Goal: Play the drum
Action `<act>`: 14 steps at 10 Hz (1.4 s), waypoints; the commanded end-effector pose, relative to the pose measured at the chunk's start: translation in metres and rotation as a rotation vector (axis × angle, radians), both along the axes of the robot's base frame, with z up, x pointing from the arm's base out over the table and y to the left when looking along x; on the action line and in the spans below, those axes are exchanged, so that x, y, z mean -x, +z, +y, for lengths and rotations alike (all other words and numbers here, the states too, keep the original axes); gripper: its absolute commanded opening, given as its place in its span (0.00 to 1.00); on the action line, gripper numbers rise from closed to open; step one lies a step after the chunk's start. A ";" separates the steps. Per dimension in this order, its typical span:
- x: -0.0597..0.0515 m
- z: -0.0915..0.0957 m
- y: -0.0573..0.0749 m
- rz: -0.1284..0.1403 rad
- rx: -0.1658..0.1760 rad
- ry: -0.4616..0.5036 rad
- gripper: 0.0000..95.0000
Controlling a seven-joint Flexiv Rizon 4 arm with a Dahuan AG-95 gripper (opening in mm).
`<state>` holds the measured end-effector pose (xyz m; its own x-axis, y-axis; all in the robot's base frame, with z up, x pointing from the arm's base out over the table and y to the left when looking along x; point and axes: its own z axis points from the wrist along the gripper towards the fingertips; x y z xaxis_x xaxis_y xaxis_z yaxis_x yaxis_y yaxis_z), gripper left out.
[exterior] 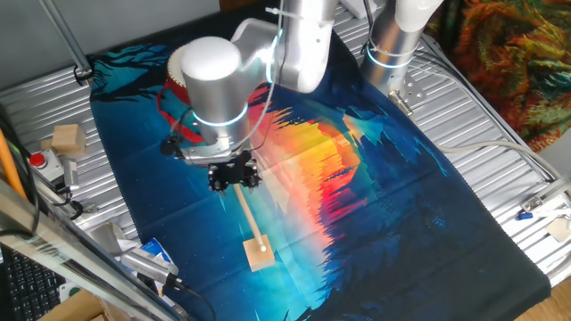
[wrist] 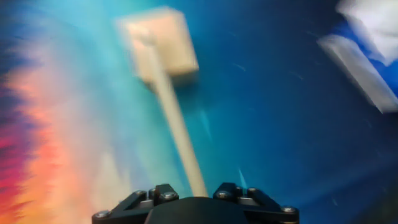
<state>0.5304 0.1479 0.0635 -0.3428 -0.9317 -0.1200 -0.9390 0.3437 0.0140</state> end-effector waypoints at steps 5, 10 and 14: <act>-0.006 -0.002 0.001 -0.036 0.070 -0.013 0.60; -0.006 -0.002 0.001 -0.045 0.077 -0.011 0.60; -0.006 -0.002 0.001 -0.047 0.076 -0.010 0.60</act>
